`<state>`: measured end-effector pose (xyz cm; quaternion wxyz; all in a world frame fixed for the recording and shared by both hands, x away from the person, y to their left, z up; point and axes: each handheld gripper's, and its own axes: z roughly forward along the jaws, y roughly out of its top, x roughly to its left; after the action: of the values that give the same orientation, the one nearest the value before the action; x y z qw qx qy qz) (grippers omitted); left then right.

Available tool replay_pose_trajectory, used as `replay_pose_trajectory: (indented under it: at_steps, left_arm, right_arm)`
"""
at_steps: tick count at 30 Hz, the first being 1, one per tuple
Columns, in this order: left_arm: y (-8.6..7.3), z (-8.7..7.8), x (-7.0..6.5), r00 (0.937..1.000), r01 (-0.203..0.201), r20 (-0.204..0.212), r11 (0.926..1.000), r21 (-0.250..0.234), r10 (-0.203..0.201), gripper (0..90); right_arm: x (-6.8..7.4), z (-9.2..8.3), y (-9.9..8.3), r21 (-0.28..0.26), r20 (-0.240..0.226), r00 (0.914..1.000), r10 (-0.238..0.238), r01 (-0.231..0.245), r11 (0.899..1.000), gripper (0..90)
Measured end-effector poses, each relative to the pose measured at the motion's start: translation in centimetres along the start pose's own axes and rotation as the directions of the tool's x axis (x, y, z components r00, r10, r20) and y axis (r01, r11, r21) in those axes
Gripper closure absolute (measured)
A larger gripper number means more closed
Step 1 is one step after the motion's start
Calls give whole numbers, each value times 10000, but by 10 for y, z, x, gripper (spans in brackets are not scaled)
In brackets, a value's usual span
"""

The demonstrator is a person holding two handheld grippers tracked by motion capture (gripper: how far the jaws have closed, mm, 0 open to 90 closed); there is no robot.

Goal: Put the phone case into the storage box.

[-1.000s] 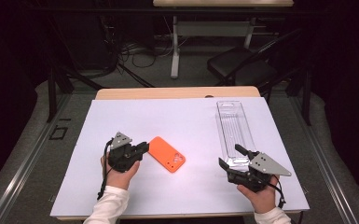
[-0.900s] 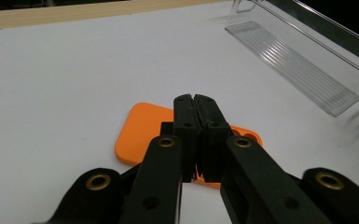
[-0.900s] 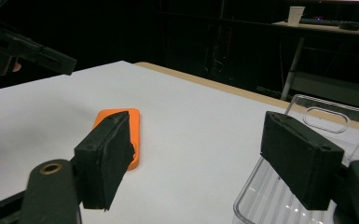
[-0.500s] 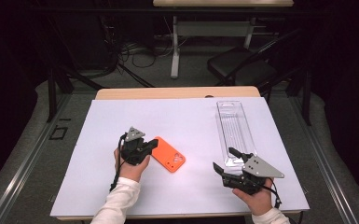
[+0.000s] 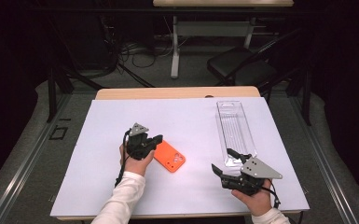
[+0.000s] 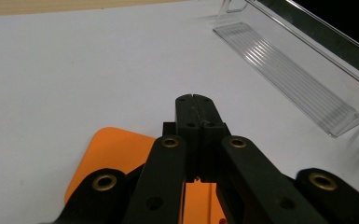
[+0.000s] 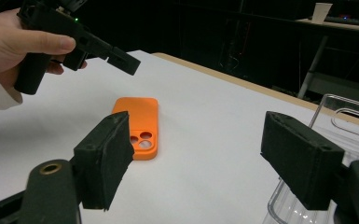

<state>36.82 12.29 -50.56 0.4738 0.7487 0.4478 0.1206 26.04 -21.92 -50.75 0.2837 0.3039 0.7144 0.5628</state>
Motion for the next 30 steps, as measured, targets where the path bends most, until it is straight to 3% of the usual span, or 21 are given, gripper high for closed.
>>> replay_pose_trajectory:
  at_steps: [9,16,20,30]
  left_arm:
    - [5,16,-9,9997,-120,212,9998,145,117,900]
    - [0,37,-16,9990,-439,146,9945,948,427,900]
    - [-5,49,-15,9998,-149,169,9906,1362,127,900]
    - [-10,61,-15,9996,53,253,9899,1415,-90,900]
  right_arm:
    - [4,-4,0,-94,-105,9999,-80,79,9999,237]
    - [0,-5,0,-39,-353,9989,299,-301,9995,239]
    - [0,-5,-1,-27,-444,9983,368,-370,9993,239]
    - [1,-4,-1,39,-532,9982,281,-279,9996,237]
